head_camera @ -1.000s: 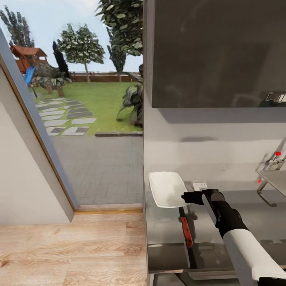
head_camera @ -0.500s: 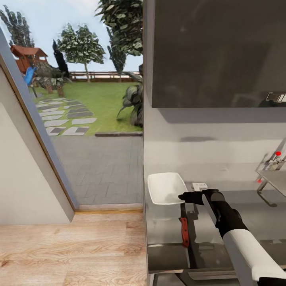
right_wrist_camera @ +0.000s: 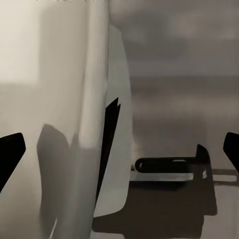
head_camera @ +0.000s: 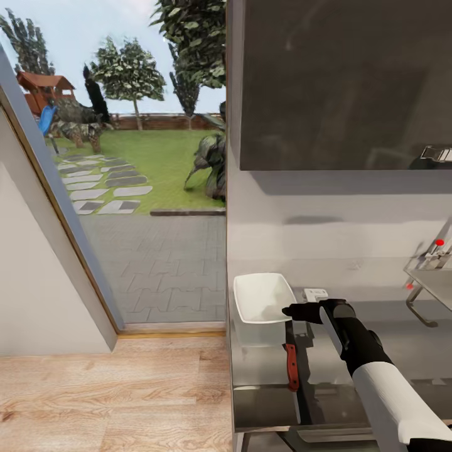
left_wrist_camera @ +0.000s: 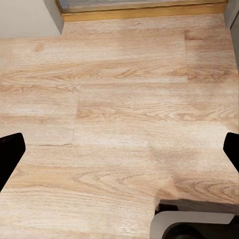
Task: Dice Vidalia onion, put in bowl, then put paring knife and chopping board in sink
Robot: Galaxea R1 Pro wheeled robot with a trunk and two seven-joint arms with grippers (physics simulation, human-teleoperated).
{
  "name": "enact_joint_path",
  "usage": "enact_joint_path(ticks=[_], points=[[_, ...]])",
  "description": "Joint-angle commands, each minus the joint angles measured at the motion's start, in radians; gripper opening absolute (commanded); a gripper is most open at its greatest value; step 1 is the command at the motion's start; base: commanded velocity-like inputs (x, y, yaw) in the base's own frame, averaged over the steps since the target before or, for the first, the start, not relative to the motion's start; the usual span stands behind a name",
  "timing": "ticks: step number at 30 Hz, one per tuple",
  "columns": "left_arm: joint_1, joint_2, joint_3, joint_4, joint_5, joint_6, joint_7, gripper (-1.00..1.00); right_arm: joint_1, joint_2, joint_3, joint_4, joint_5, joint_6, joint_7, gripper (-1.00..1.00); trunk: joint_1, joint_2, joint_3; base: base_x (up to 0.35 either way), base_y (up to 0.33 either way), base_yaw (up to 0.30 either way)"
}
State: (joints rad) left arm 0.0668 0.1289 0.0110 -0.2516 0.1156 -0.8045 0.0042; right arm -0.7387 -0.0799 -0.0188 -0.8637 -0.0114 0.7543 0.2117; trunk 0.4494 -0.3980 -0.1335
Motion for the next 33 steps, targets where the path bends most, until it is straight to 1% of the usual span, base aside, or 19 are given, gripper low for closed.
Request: enact_joint_path(ticks=[1, 12, 17, 25, 28, 30, 33], points=[[0.0, 0.0, 0.0, -0.002, 0.003, -0.001, 0.0, 1.0, -0.001, 0.0, -0.002, -0.002, -0.001, 0.005, 0.003, 1.0, 0.001, -0.002, -0.002, 0.0, 0.0, 0.0], [0.001, 0.0, 0.0, -0.002, 0.003, -0.001, 0.0, 1.0, -0.001, 0.0, -0.004, -0.025, -0.001, 0.007, -0.001, 1.0, 0.001, -0.002, -0.002, 0.0, 0.0, 0.0], [0.0, 0.0, 0.0, -0.001, 0.003, -0.001, 0.0, 1.0, -0.001, 0.0, -0.004, -0.088, -0.001, 0.015, -0.004, 1.0, 0.001, -0.002, -0.002, 0.0, 0.0, 0.0], [0.001, 0.0, 0.0, 0.0, 0.003, -0.001, 0.0, 1.0, -0.001, 0.0, -0.003, -0.153, -0.001, 0.021, -0.006, 1.0, 0.001, -0.002, -0.002, 0.0, 0.0, 0.0], [0.001, 0.0, -0.001, 0.0, 0.003, -0.001, 0.0, 1.0, -0.001, 0.0, -0.003, -0.184, -0.001, 0.036, -0.006, 1.0, 0.001, -0.002, -0.002, 0.0, 0.0, 0.0], [0.001, 0.0, -0.001, 0.0, 0.003, -0.001, 0.0, 1.0, -0.001, 0.0, -0.003, -0.224, -0.001, 0.075, -0.006, 1.0, 0.001, -0.002, -0.002, -0.03, 0.0, 0.0], [0.0, 0.0, -0.002, 0.0, 0.003, -0.001, 0.0, 1.0, -0.001, 0.001, -0.003, -0.263, -0.001, 0.114, -0.005, 1.0, 0.001, -0.002, -0.002, -0.083, 0.0, 0.0]])
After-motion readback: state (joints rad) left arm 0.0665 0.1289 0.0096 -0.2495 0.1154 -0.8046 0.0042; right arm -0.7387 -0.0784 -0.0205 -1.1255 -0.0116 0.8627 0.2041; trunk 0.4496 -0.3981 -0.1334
